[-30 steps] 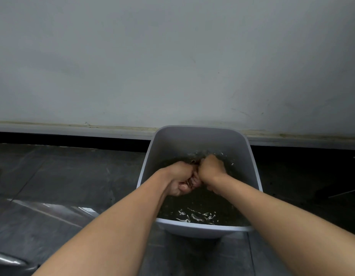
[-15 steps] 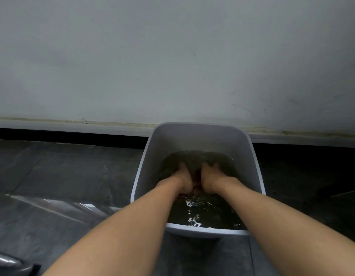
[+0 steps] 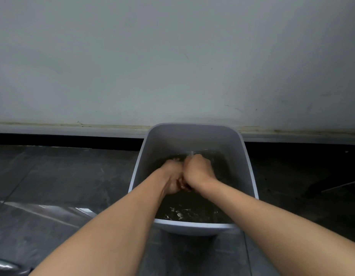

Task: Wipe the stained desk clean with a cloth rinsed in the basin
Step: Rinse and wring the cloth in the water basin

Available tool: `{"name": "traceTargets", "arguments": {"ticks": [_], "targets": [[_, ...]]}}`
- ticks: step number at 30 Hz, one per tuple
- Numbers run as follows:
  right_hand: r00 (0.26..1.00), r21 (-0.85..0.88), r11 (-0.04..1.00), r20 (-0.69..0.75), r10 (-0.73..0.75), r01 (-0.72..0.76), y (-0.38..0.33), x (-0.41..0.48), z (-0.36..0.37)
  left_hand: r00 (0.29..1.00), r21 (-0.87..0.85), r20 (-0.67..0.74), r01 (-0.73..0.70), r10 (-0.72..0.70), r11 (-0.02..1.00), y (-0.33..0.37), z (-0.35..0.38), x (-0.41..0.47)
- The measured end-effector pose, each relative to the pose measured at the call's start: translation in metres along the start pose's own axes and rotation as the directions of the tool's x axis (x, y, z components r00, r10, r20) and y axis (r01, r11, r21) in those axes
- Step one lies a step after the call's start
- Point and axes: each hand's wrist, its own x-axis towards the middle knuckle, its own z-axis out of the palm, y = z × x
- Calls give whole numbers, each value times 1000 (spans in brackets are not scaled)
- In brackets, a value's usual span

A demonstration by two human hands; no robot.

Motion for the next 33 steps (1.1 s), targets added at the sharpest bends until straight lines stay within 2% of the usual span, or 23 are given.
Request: {"name": "traceTargets", "arguments": {"ticks": [2, 5, 8, 10, 12, 13, 14, 15, 16, 18, 21, 23, 24, 27, 30, 33], "targets": [[1000, -107, 994, -13, -5, 3, 9, 8, -8, 1000, 156, 6, 2, -3, 988, -1, -2, -3], [999, -291, 956, 13, -32, 34, 17, 15, -19, 997, 199, 77, -24, 9, 980, 2, -5, -14], [986, -385, 918, 166, -33, 96, 25, 19, -19, 996, 219, 66, -77, 64, 973, 0, -9, -17], [970, -496, 858, 241, -14, 136, 29, 22, -18, 990, 309, 14, -137, 139, 941, -5, -6, -9], [957, -587, 790, 291, 5, 175, 30, 23, -17, 974, 545, -25, -176, 225, 820, -12, -2, 0], [949, -605, 775, 313, 22, 182, 29, 22, -15, 972, 694, -39, -140, 231, 706, -14, 0, 6], [942, -603, 778, 333, 46, 176, 29, 21, -12, 972, 788, -42, -109, 230, 606, -17, 1, 9], [936, -581, 799, 345, 71, 154, 28, 20, -10, 978, 832, -29, -92, 208, 547, -18, 3, 13], [933, -543, 831, 350, 89, 124, 27, 19, -7, 985, 825, 5, -102, 174, 556, -16, 3, 11], [938, -419, 905, 340, 74, 81, 26, 20, -2, 995, 701, 21, -80, 93, 708, -13, 2, 12], [973, -136, 990, 224, 60, -29, 18, 16, 1, 999, 469, -51, 18, 7, 883, -11, 0, 12], [979, 81, 991, 183, 88, -104, 7, 6, 1, 999, 285, -38, 29, -18, 958, -9, -1, 8], [981, 136, 983, 171, 95, -119, 1, 0, 1, 999, 232, -37, 29, -21, 972, -7, -2, 6], [997, 109, 993, 73, 37, -45, -4, -7, 3, 999, 199, -45, 8, 1, 980, 0, -6, 3], [999, 52, 998, -24, -23, 24, 4, -4, 0, 999, 175, 36, -30, 24, 984, 3, -2, -5], [994, -26, 999, -107, -21, 19, 10, 6, -8, 997, 114, 54, -68, 63, 991, 1, 2, -6]]}}
